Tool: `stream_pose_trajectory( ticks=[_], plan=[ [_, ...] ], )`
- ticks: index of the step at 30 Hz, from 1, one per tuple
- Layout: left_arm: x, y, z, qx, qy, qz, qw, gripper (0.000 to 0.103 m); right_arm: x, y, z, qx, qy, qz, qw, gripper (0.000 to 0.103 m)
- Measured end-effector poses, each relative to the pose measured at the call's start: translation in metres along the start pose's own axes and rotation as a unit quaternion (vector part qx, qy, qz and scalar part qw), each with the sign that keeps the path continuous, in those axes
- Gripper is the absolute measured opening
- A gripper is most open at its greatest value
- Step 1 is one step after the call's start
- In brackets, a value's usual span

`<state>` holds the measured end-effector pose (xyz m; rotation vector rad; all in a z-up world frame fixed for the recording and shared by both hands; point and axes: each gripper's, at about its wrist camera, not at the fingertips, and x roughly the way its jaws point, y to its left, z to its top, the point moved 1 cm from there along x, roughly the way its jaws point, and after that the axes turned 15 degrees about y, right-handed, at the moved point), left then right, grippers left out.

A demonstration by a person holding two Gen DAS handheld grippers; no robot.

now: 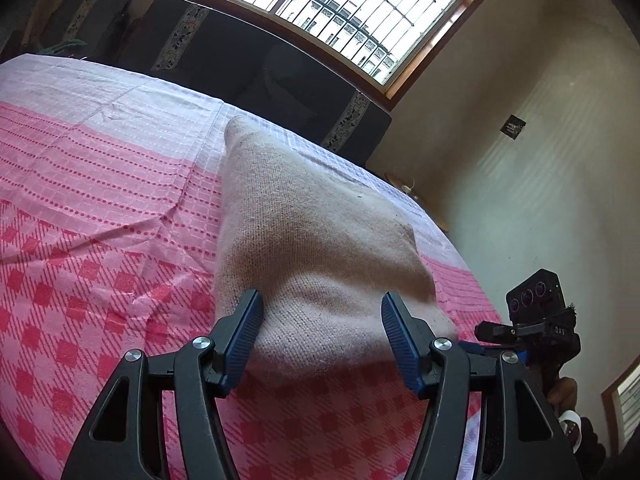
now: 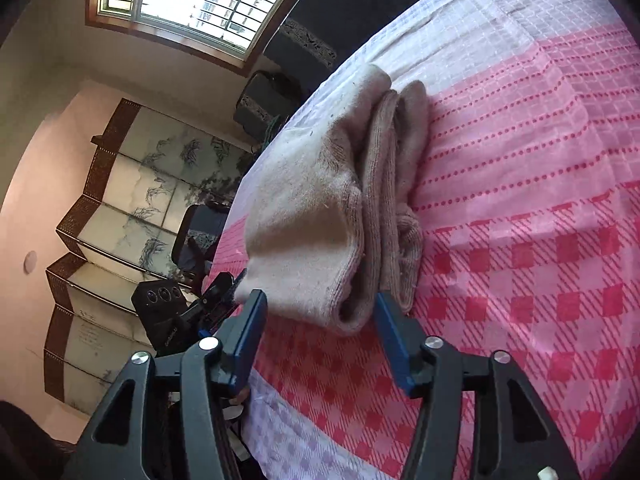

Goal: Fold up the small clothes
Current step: 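Grasp the bundle edge again with the right tool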

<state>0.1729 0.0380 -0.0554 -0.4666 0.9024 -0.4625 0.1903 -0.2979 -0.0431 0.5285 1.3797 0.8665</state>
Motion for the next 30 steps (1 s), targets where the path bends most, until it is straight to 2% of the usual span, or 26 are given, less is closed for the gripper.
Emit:
stream_pose_trajectory(
  ticks=[2, 3, 5, 8, 12, 13, 16, 19, 21, 22, 24, 27, 30],
  plan=[
    [0.000, -0.003, -0.001, 0.003, 0.000, 0.006, 1.0000, 0.062, 0.009, 0.000, -0.003, 0.002, 0.006, 0.029, 1.000, 0.062],
    [0.001, -0.004, -0.001, 0.004, 0.001, 0.009, 1.0000, 0.062, 0.013, 0.000, -0.003, 0.006, 0.006, 0.033, 0.999, 0.062],
    [0.001, -0.004, -0.001, 0.004, 0.001, 0.010, 0.9999, 0.062, 0.020, 0.000, 0.003, 0.011, 0.005, 0.014, 1.000, 0.062],
    [0.001, -0.003, -0.002, -0.002, 0.000, 0.006, 1.0000, 0.062, 0.028, 0.002, 0.013, 0.018, 0.006, 0.043, 0.999, 0.062],
    [-0.001, 0.001, -0.004, -0.010, -0.001, -0.001, 1.0000, 0.062, 0.028, 0.018, 0.021, -0.004, -0.005, 0.060, 0.998, 0.062],
    [-0.001, 0.001, -0.004, -0.011, -0.001, -0.002, 0.9999, 0.062, 0.026, 0.021, 0.021, -0.012, -0.010, 0.058, 0.998, 0.062],
    [-0.002, 0.003, -0.005, -0.015, -0.001, -0.006, 0.9999, 0.062, 0.024, 0.030, 0.026, -0.020, -0.018, 0.018, 0.999, 0.061],
    [-0.003, 0.006, -0.005, -0.023, -0.002, -0.015, 0.9996, 0.062, 0.027, 0.030, 0.032, -0.009, -0.014, 0.037, 0.999, 0.061],
    [-0.004, 0.009, -0.005, -0.030, -0.004, -0.019, 0.9994, 0.062, 0.022, 0.033, 0.034, -0.014, -0.025, 0.085, 0.996, 0.062],
    [-0.004, 0.011, -0.006, -0.033, -0.004, -0.022, 0.9992, 0.062, 0.019, 0.035, 0.036, -0.015, -0.029, 0.079, 0.996, 0.061],
    [-0.004, 0.012, -0.006, -0.036, -0.005, -0.026, 0.9990, 0.062, 0.022, 0.032, 0.043, -0.002, -0.023, 0.011, 1.000, 0.062],
    [-0.005, 0.013, -0.006, -0.036, -0.004, -0.025, 0.9990, 0.062, 0.036, 0.015, 0.054, 0.025, 0.003, 0.040, 0.999, 0.062],
    [-0.006, 0.013, -0.006, -0.035, -0.005, -0.023, 0.9991, 0.062, 0.045, 0.013, 0.071, 0.018, 0.000, 0.052, 0.998, 0.062]
  ],
)
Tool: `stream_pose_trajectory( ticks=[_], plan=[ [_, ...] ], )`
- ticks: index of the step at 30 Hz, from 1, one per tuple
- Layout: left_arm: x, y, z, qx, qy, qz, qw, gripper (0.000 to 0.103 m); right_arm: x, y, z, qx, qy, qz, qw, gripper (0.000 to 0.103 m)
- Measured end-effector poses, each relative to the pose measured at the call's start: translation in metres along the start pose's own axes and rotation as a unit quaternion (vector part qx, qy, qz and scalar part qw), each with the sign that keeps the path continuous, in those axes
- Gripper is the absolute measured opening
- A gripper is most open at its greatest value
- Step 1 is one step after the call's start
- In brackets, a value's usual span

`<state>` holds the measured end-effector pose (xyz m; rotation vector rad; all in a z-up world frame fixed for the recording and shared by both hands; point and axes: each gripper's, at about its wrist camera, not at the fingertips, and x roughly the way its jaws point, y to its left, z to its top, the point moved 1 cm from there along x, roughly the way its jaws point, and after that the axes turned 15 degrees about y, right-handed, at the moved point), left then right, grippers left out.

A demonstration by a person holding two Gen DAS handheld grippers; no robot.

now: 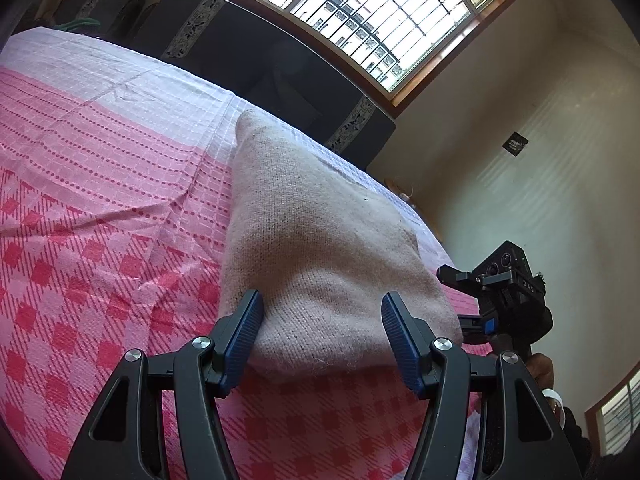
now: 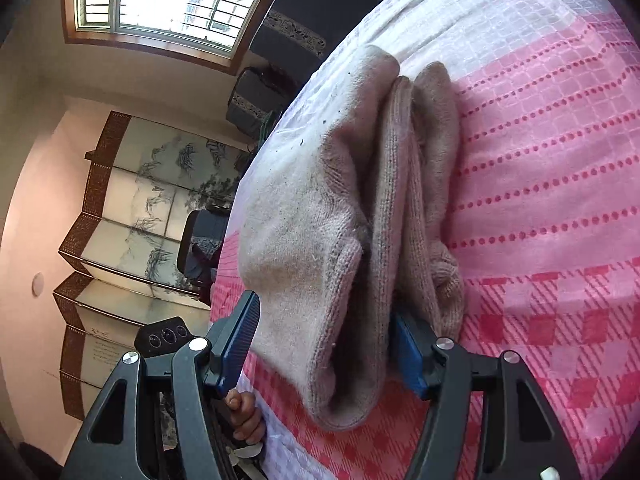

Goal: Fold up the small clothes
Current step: 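Grasp the bundle edge again with the right tool, then release the bundle edge and pull the right tool back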

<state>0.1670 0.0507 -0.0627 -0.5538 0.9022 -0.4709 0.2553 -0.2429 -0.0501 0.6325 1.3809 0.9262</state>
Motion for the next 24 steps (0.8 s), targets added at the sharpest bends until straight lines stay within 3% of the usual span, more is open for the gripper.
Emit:
stream_pose_trajectory(
  ticks=[2, 3, 4, 5, 9, 10, 13, 16, 22, 24],
  plan=[
    [0.000, 0.000, 0.000, 0.001, 0.000, 0.002, 1.0000, 0.062, 0.005, 0.006, 0.014, -0.015, -0.005, -0.010, 1.000, 0.062],
    [0.000, -0.001, 0.000, 0.002, 0.001, 0.003, 1.0000, 0.062, 0.007, 0.008, 0.023, -0.022, -0.010, -0.021, 0.999, 0.054],
    [0.001, -0.003, 0.000, 0.003, 0.001, 0.006, 1.0000, 0.062, 0.010, 0.011, 0.032, -0.031, -0.011, -0.043, 0.999, 0.026],
    [0.001, -0.003, 0.000, 0.004, 0.001, 0.006, 1.0000, 0.062, 0.013, 0.013, 0.040, -0.037, -0.007, -0.070, 0.997, 0.017],
    [0.005, -0.009, 0.000, 0.012, 0.002, 0.007, 0.9999, 0.062, 0.000, 0.042, 0.049, -0.115, -0.062, -0.139, 0.982, 0.016],
    [0.006, -0.010, 0.001, 0.011, 0.003, 0.011, 0.9999, 0.062, -0.004, 0.046, 0.046, -0.128, -0.073, -0.129, 0.981, 0.016],
    [0.007, -0.007, 0.001, 0.005, 0.004, 0.002, 1.0000, 0.062, 0.006, 0.023, 0.038, -0.104, -0.043, -0.139, 0.984, 0.016],
    [0.007, -0.006, 0.001, 0.007, 0.004, 0.000, 1.0000, 0.062, 0.002, 0.001, 0.031, -0.080, -0.052, -0.101, 0.990, 0.016],
    [0.006, -0.008, 0.000, 0.006, 0.002, 0.002, 1.0000, 0.062, -0.001, 0.008, 0.035, -0.097, -0.057, -0.100, 0.989, 0.016],
    [0.007, -0.008, 0.000, 0.009, 0.003, 0.003, 1.0000, 0.062, 0.000, 0.009, 0.033, -0.101, -0.055, -0.117, 0.986, 0.016]
  ],
)
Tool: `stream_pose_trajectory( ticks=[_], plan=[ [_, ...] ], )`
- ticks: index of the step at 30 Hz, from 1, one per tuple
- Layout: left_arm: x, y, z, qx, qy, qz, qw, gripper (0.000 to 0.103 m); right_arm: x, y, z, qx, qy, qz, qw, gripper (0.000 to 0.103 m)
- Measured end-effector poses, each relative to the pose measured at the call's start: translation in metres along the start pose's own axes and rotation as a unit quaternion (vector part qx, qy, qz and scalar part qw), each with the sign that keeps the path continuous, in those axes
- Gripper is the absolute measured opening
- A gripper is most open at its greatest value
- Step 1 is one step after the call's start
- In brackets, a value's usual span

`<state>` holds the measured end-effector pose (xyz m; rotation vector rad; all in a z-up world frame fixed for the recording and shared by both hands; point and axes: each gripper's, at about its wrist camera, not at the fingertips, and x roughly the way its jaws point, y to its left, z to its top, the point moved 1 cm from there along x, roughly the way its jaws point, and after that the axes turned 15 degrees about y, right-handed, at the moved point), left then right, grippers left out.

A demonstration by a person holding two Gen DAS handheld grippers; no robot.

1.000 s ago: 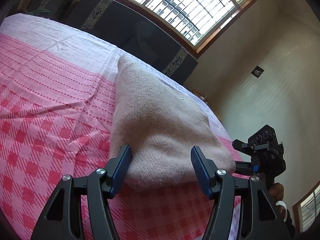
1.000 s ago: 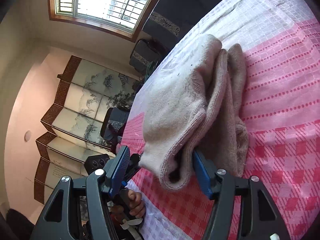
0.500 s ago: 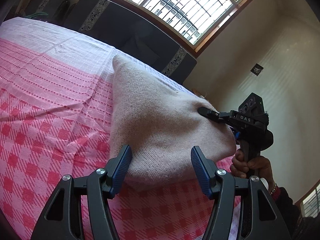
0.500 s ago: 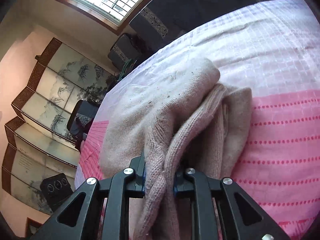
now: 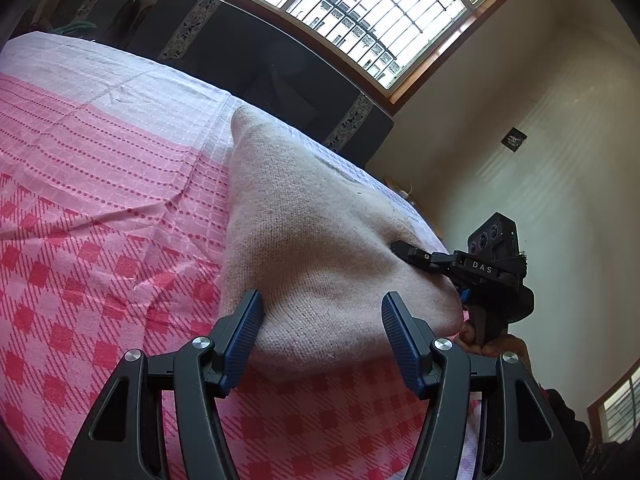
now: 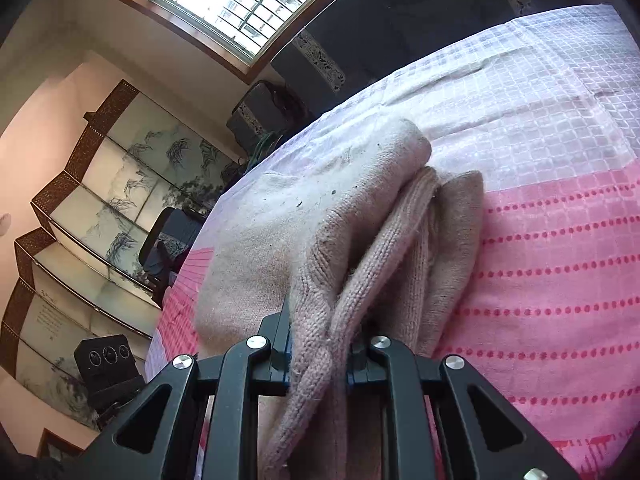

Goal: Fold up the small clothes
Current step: 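Release the bundle edge and pull the right tool back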

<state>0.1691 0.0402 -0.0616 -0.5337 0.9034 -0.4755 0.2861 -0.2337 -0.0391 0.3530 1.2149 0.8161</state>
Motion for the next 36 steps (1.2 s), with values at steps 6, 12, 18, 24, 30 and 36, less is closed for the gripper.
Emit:
stream_pose_trajectory(
  ticks=[6, 12, 18, 24, 30, 36],
  plan=[
    [0.001, -0.004, 0.000, 0.002, 0.002, 0.014, 0.9999, 0.062, -0.005, -0.019, -0.005, 0.033, 0.002, 0.037, 0.999, 0.026],
    [0.005, -0.010, 0.002, 0.011, 0.004, 0.034, 0.9994, 0.063, -0.053, 0.014, -0.034, -0.002, -0.073, -0.058, 0.996, 0.029],
    [0.007, -0.018, 0.001, 0.020, 0.001, 0.068, 0.9975, 0.063, -0.038, 0.091, -0.077, -0.167, -0.041, -0.205, 0.964, 0.028],
    [0.000, -0.033, -0.004, 0.037, -0.025, 0.171, 0.9842, 0.065, -0.012, 0.059, -0.087, -0.142, -0.002, -0.256, 0.956, 0.020],
    [-0.008, -0.044, -0.003, 0.059, -0.047, 0.251, 0.9650, 0.072, -0.018, 0.053, -0.086, -0.122, -0.009, -0.224, 0.967, 0.019],
    [-0.007, -0.056, 0.001, 0.098, -0.057, 0.300, 0.9471, 0.078, -0.048, 0.049, -0.088, -0.078, -0.057, -0.166, 0.981, 0.026]
  ],
)
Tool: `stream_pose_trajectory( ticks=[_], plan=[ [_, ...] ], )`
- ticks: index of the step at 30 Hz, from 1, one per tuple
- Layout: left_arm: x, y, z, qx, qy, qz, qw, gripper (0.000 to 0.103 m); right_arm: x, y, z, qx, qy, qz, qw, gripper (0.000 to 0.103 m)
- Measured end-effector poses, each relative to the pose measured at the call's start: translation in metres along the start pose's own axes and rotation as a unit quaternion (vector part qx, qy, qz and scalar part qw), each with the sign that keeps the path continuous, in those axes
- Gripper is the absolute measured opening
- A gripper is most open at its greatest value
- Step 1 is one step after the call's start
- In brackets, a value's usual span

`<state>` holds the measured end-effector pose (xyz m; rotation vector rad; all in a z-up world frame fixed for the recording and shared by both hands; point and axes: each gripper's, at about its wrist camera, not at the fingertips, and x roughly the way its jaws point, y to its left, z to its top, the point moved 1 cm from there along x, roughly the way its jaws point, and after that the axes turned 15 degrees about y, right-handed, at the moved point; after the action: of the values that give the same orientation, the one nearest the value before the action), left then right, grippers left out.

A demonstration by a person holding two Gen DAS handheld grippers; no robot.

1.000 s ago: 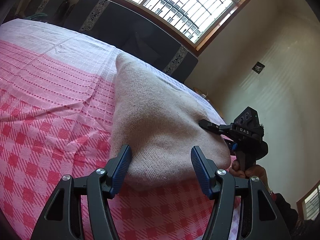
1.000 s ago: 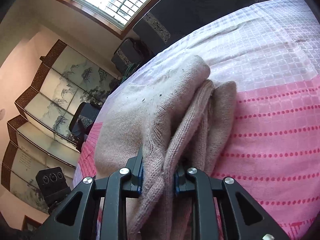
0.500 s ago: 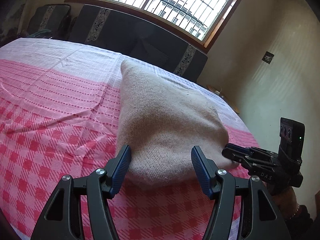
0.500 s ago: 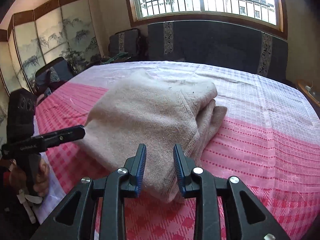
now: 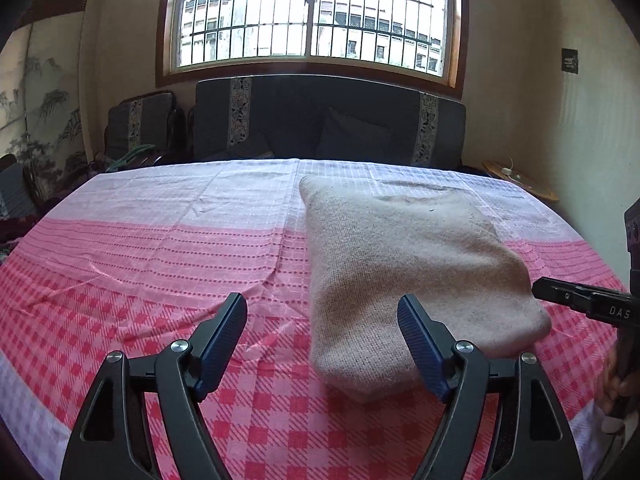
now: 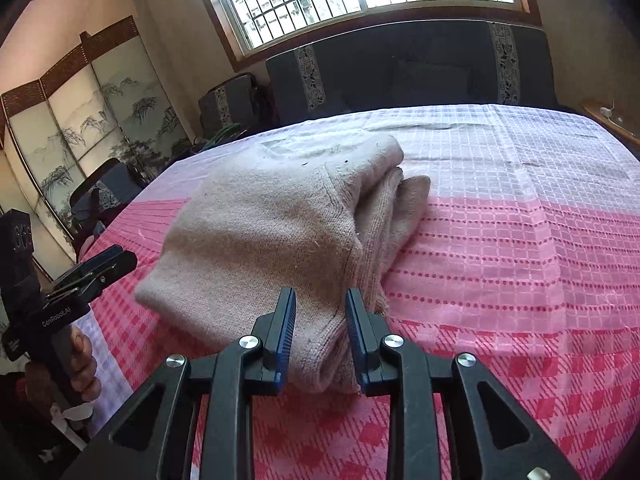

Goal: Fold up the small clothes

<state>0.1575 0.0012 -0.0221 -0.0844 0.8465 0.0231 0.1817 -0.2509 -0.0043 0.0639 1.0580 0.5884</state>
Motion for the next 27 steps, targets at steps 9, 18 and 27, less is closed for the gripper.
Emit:
stream_pose_trajectory(
  ticks=[9, 18, 27],
  plan=[
    [0.007, -0.007, 0.009, 0.016, 0.004, 0.029, 0.9994, 0.080, -0.003, -0.015, 0.006, 0.038, -0.002, 0.020, 0.999, 0.065],
    [0.021, -0.004, 0.020, 0.021, 0.011, 0.055, 0.9982, 0.083, 0.014, -0.029, 0.013, 0.063, 0.019, 0.045, 0.997, 0.065],
    [0.045, 0.002, 0.036, 0.029, 0.032, 0.060, 0.9973, 0.084, 0.032, -0.036, 0.026, 0.064, 0.043, 0.060, 0.995, 0.066]
  ],
)
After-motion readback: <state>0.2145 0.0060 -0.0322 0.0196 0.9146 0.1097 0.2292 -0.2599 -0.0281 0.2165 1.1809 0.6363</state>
